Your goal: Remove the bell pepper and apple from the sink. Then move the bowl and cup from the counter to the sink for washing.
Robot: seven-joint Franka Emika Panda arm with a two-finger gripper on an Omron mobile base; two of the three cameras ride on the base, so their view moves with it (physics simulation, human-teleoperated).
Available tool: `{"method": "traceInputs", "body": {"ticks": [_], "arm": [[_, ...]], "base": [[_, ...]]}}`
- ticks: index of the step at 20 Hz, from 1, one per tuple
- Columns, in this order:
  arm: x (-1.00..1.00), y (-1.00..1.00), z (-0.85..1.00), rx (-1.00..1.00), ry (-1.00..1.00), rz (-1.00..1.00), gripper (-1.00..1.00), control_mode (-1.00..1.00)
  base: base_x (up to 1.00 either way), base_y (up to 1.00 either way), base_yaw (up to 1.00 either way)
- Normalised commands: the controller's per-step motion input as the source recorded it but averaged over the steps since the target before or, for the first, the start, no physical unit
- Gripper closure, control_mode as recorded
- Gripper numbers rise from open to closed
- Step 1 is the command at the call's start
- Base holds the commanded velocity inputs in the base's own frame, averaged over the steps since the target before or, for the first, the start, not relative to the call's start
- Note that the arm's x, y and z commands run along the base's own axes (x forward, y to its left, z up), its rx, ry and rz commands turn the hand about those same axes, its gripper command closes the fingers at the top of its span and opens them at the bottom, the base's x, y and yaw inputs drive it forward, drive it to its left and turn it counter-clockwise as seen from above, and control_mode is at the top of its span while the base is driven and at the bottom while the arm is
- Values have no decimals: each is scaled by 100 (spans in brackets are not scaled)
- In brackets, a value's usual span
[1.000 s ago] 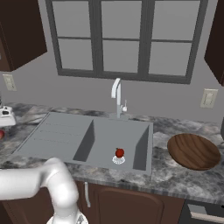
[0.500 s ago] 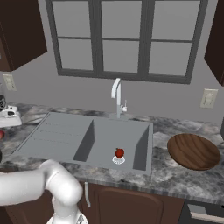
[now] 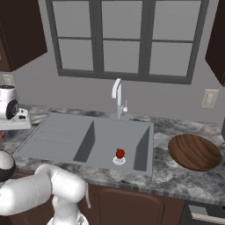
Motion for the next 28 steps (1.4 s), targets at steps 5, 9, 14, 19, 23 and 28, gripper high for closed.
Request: {"method": "traceInputs", "body": {"ticks": [5,9,14,19,23,28], "arm": [[-12,-49,10,8,-10,0,-100,-100],[-10,-47,11,2,-12,0,-100,-100],[-6,-44,16,0,-11,0,-100,-100],[0,-42,19,0,0,0,-100,-100],[-1,-45,19,0,0,0,-100,-100],[-4,-44,18,0,0,0,-100,-100]], "base": [[0,0,0],[0,0,0],[0,0,0],[0,0,0],[0,0,0],[0,0,0]]}}
